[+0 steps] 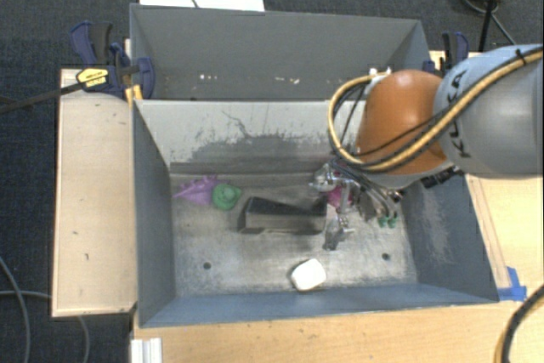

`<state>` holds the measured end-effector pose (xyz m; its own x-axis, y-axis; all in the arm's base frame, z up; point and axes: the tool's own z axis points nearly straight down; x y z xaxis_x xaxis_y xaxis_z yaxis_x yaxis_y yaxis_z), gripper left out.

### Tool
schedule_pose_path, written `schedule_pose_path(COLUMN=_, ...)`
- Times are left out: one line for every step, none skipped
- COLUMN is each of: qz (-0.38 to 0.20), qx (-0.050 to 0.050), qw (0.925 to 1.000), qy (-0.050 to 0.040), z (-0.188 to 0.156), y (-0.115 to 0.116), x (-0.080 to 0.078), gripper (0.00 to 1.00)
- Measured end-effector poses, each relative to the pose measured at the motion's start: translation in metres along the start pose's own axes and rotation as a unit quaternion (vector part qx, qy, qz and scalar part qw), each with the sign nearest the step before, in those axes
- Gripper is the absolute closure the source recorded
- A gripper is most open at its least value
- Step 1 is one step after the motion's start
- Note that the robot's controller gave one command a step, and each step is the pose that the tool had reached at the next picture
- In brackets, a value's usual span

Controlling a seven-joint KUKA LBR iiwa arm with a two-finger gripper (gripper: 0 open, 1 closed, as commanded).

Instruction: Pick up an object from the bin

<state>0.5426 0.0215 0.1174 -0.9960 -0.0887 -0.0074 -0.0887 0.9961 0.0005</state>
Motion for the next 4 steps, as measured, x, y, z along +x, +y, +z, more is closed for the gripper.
schedule_pose_path(qz=0.104, qx=0.001, qw=0.9944, qy=0.0171, z=0.041, y=0.001, x=-0.027, gripper=1.00)
schedule_pose_path(qz=0.104, qx=0.001, qw=0.9945, qy=0.0171, z=0.041, y=0.001, x=-0.027, gripper=1.00)
schedule_pose_path(qz=0.099, qx=0.001, qw=0.9951, qy=0.0065, z=-0.074, y=0.041, x=-0.023, gripper=1.00)
schedule_pose_path(qz=0.099, qx=0.001, qw=0.9951, qy=0.0067, z=-0.074, y=0.041, x=-0.023, gripper=1.00)
